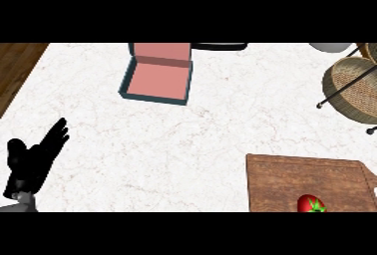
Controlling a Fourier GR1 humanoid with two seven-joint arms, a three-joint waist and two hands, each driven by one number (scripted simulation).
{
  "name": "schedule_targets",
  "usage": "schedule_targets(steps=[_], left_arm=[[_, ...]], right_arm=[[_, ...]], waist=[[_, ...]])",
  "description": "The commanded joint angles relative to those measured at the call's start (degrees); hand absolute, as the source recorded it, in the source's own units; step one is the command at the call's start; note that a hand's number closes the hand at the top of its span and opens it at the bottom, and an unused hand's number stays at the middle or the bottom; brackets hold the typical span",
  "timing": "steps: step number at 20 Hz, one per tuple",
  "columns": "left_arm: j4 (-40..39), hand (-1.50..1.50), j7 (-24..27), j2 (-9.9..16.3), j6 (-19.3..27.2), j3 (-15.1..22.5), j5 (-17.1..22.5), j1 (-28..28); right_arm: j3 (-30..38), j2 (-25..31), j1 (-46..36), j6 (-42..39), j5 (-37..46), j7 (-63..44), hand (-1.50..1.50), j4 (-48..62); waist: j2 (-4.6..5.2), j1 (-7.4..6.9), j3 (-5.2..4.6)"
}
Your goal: Pick the squash from the cutting board and place it in the tiered basket
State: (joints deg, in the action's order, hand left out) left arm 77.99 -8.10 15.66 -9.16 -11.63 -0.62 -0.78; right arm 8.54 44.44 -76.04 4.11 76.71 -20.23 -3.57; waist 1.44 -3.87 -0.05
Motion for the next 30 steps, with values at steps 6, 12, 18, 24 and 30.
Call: schedule_targets(steps=[6,12,18,24,30], left_arm=[[-0.9,0.00,0.6,-1.1,0.8,1.2,-1.5,-0.1],[0.4,0.00,-1.4,0.4,0.0,-1.3,1.0,-0.5],[2.0,0.00,-3.3,-1.4,2.5,-0.3,-0.6,0.5],[3.2,0.00,-2.3,-1.2,1.7,-1.4,0.6,3.1],[-2.0,0.00,-0.2,0.4,1.5,-4.1,0.9,3.3]], right_arm=[[5.0,2.6,2.5,0.0,-5.2,-5.8,-1.50,-1.0],[8.3,3.3,0.3,7.6,-8.6,-3.4,-1.50,-7.1],[13.4,6.9,-1.4,9.4,-13.1,-10.8,-1.50,-8.5],[25.0,11.2,2.1,12.3,-25.3,-5.2,-1.50,-10.9],[34.4,11.9,10.4,10.3,-36.9,6.2,-1.50,-15.7]], waist=[[0.35,-0.06,0.23],[-0.38,0.76,0.20],[-1.03,2.19,0.12],[-1.74,3.86,0.26],[-2.54,7.12,0.08]])
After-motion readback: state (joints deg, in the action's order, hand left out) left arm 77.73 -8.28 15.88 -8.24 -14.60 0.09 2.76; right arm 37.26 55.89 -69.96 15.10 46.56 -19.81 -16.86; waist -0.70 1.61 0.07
